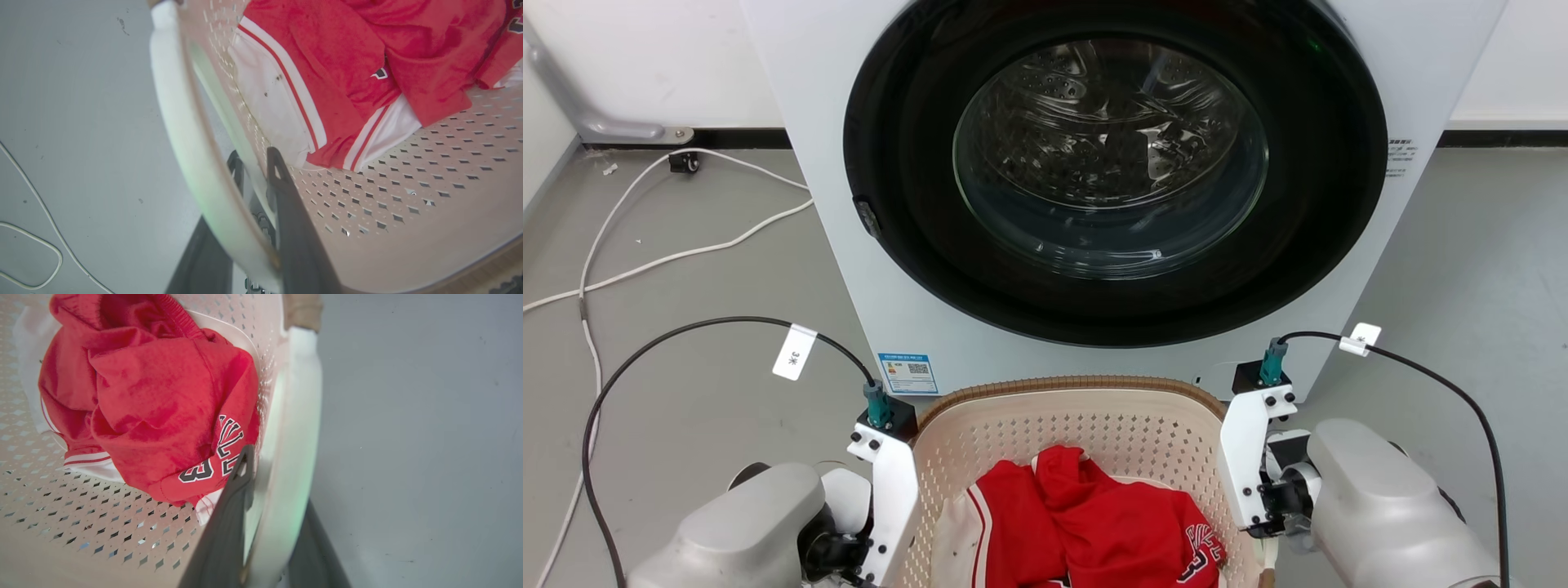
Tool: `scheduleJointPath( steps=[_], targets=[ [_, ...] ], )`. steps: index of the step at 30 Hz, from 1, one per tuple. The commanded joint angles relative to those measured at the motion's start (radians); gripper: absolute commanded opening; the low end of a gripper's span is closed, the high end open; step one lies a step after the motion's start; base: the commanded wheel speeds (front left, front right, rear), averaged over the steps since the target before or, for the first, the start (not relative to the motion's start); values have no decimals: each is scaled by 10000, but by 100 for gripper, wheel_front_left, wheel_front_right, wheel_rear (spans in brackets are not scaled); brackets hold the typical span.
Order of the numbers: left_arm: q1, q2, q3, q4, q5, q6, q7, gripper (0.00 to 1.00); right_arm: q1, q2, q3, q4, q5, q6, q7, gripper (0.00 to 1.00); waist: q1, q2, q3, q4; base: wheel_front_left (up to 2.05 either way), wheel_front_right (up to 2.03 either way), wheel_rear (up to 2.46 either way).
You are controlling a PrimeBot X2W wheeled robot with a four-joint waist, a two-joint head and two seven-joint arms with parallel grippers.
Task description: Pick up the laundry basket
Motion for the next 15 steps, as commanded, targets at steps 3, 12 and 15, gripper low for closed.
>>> scheduleJointPath(
  steps=[3, 12, 15],
  targets=[
    [-22, 17, -104, 13, 67, -130, 183, 0, -84, -181, 74, 34, -79, -3, -31, 0, 0, 0, -26, -37, 0, 0, 0],
    [-95, 120, -100, 85, 49, -126, 316, 0, -108, -327, -26, 256, -235, -9, 99, 0, 0, 0, -81, -178, 0, 0, 0],
    [-105, 85, -99, 128, 31, -124, 355, 0, -132, -300, -46, 280, -281, -9, 84, 0, 0, 0, -72, -202, 0, 0, 0]
  ],
)
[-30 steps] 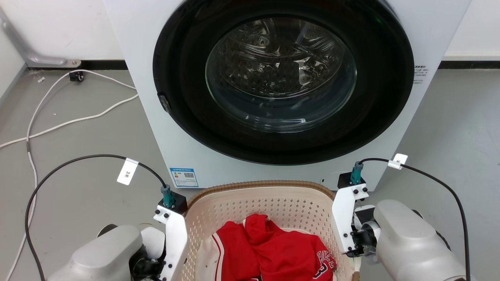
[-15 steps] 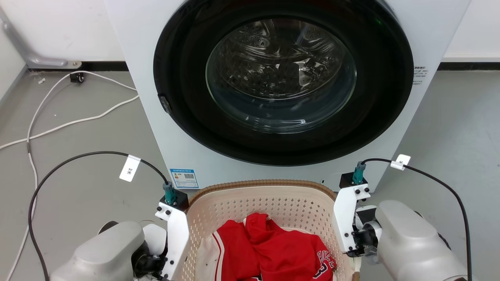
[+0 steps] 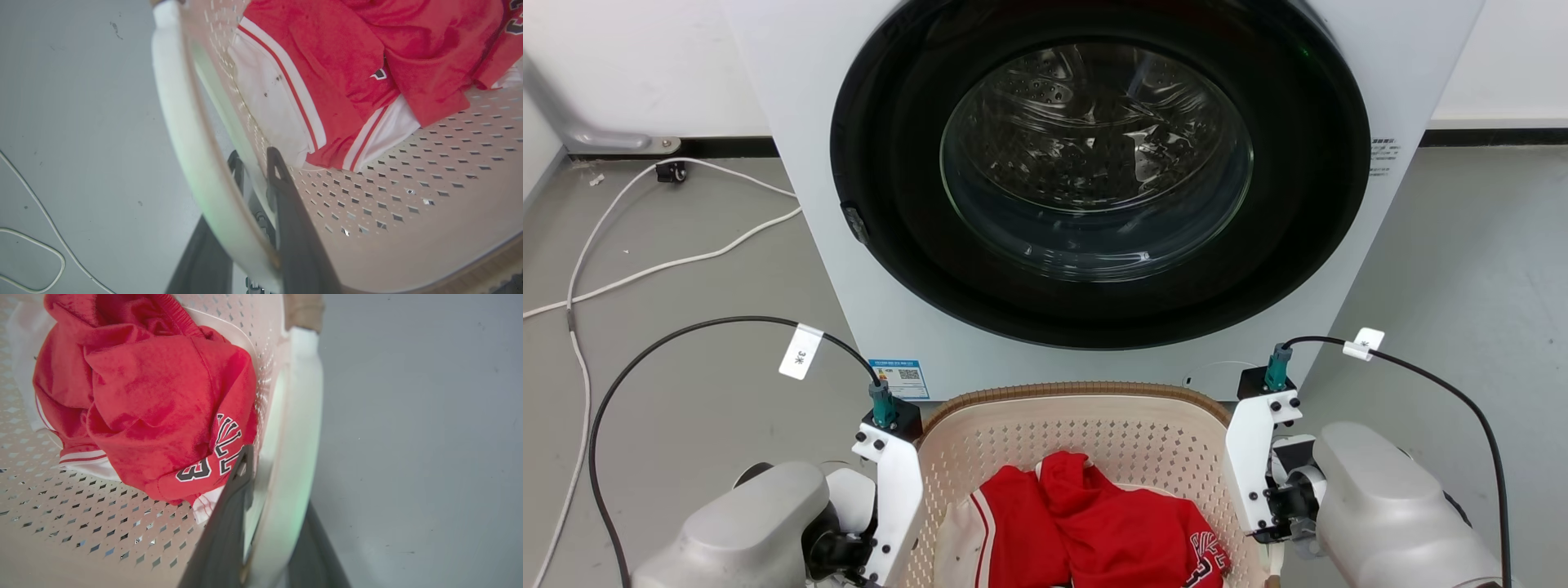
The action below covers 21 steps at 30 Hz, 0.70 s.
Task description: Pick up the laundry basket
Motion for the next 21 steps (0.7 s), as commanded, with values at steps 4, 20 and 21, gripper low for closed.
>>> scheduleJointPath(
  steps=[4, 20, 21],
  targets=[
    [-11, 91, -97, 124, 85, -117, 89, 0, -136, -210, -50, 66, -73, -17, -78, 0, 0, -1, 20, -15, 0, 0, 0],
    [278, 187, -99, 19, 193, -118, -17, 0, -31, -132, -153, 90, -31, -17, -222, 0, 0, -1, -64, 72, 0, 0, 0],
    [292, 193, -99, 19, 186, -118, -12, 0, -23, -132, -163, 92, -30, -17, -215, 0, 0, -1, -71, 79, 0, 0, 0]
  ],
)
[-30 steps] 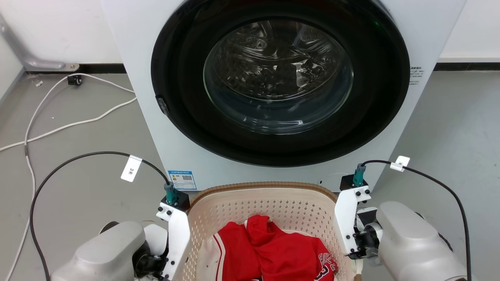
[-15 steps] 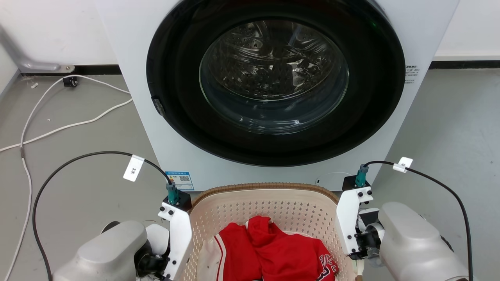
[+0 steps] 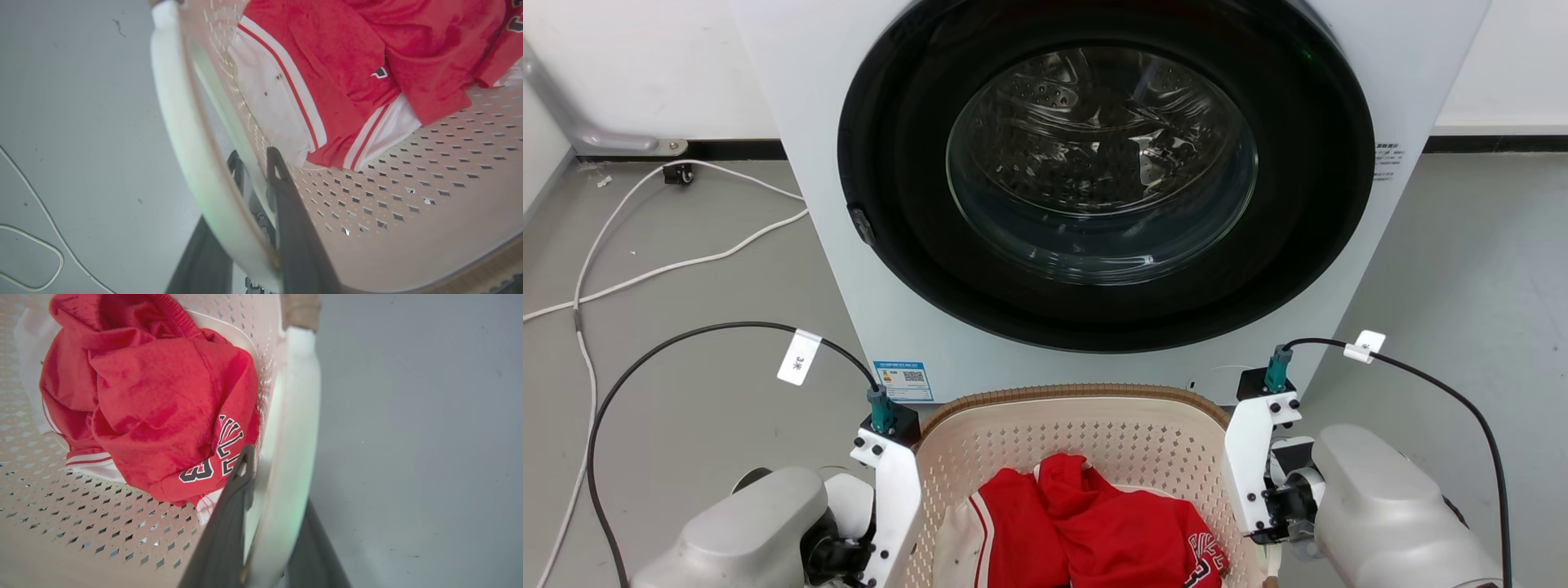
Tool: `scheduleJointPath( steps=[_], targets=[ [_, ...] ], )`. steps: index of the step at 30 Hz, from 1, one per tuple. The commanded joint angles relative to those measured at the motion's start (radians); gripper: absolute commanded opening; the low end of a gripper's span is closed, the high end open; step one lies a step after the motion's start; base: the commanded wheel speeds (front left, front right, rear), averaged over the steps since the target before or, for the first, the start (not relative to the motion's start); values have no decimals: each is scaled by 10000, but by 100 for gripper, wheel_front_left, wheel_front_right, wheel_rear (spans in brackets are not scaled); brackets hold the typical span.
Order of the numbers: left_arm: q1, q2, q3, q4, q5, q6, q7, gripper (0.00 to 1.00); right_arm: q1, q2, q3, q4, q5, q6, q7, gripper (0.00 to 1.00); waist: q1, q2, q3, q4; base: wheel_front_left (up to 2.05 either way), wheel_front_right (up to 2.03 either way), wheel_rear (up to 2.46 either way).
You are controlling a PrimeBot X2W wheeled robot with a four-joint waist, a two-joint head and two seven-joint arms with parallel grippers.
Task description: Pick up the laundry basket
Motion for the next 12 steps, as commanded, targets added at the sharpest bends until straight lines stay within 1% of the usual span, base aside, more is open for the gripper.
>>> scheduleJointPath(
  steps=[1, 12],
  targets=[
    [209, 183, -102, 23, 138, -120, 82, 0, -20, -192, -19, 8, -64, -17, -112, 0, 0, 0, -18, 18, 0, 0, 0],
    [218, 228, -103, -55, 194, -121, 203, 0, 79, -190, -110, 22, -101, -17, -124, 0, 0, 0, -95, 43, 0, 0, 0]
  ],
)
